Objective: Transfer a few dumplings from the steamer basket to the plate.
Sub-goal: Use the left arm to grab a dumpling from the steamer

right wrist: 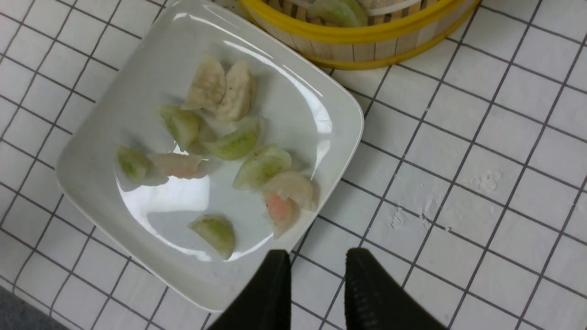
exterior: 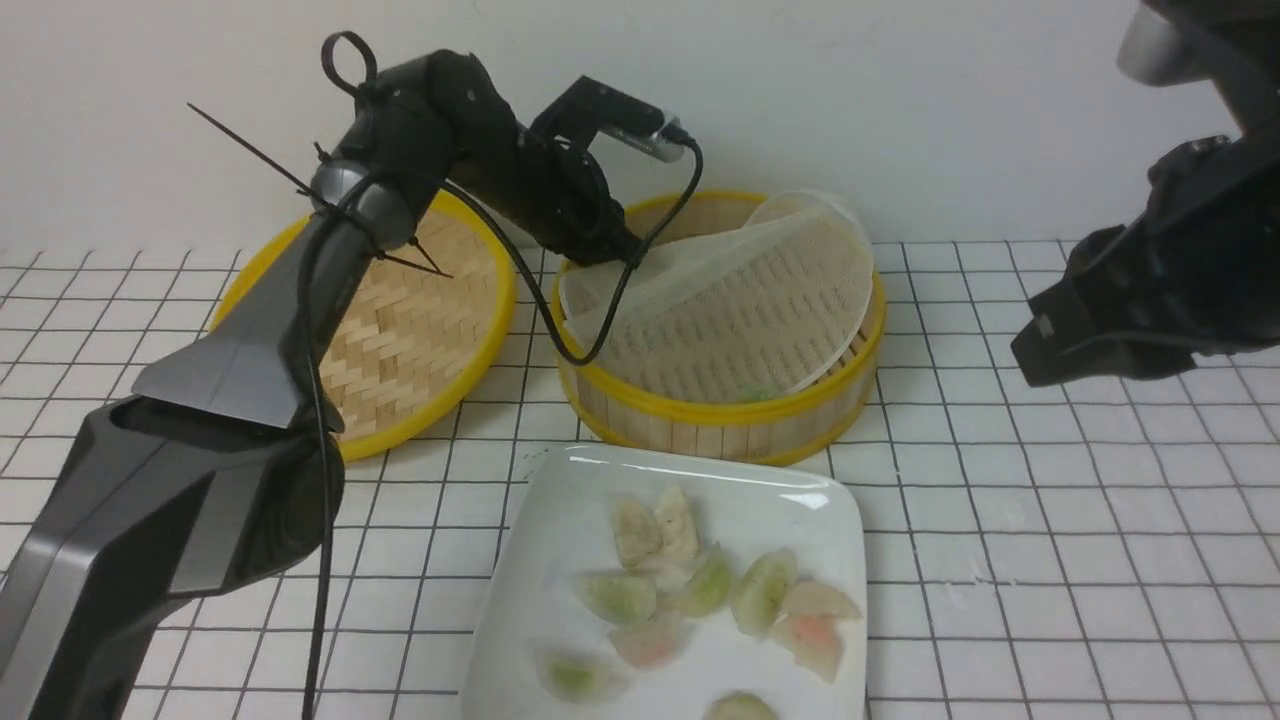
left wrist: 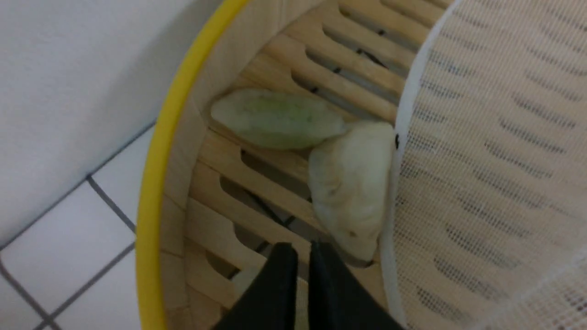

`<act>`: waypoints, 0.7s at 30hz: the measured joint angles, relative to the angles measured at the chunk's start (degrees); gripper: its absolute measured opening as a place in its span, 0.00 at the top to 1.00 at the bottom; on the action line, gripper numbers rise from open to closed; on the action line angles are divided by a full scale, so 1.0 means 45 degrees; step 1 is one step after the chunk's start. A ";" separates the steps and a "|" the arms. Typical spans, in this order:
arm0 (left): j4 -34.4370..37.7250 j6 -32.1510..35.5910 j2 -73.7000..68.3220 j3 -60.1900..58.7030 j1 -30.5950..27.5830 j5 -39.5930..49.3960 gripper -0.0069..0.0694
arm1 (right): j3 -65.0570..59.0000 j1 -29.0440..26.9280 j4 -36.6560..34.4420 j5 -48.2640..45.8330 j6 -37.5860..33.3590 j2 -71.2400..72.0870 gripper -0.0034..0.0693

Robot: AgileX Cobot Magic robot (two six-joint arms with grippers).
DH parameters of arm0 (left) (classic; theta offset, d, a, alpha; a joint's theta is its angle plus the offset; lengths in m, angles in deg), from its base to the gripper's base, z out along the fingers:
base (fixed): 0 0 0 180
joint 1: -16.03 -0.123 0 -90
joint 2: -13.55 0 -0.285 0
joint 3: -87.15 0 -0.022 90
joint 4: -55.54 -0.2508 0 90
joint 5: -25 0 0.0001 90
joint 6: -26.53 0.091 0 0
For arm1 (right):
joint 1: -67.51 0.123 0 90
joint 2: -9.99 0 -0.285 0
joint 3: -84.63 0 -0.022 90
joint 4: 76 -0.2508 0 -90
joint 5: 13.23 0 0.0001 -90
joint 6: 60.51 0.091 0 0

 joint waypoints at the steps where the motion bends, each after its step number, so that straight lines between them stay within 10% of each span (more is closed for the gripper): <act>1: -0.0016 0.0200 -0.0062 0.0000 0.0012 0.0025 0.83 | 0.0000 0.0000 0.0000 0.0000 0.0000 0.0000 0.73; 11: -0.1543 0.0574 -0.0438 0.0140 0.0457 -0.0126 0.37 | 0.0000 0.0000 -0.0008 0.0000 -0.0043 0.0000 0.73; 16: -0.2312 0.0585 -0.0626 0.0180 0.0688 -0.0392 0.33 | 0.0000 0.0000 -0.0021 -0.0004 -0.0043 0.0000 0.73; 21: -0.2847 0.0543 -0.0727 0.0278 0.0790 -0.0470 0.50 | 0.0000 0.0000 -0.0021 -0.0004 -0.0043 0.0000 0.73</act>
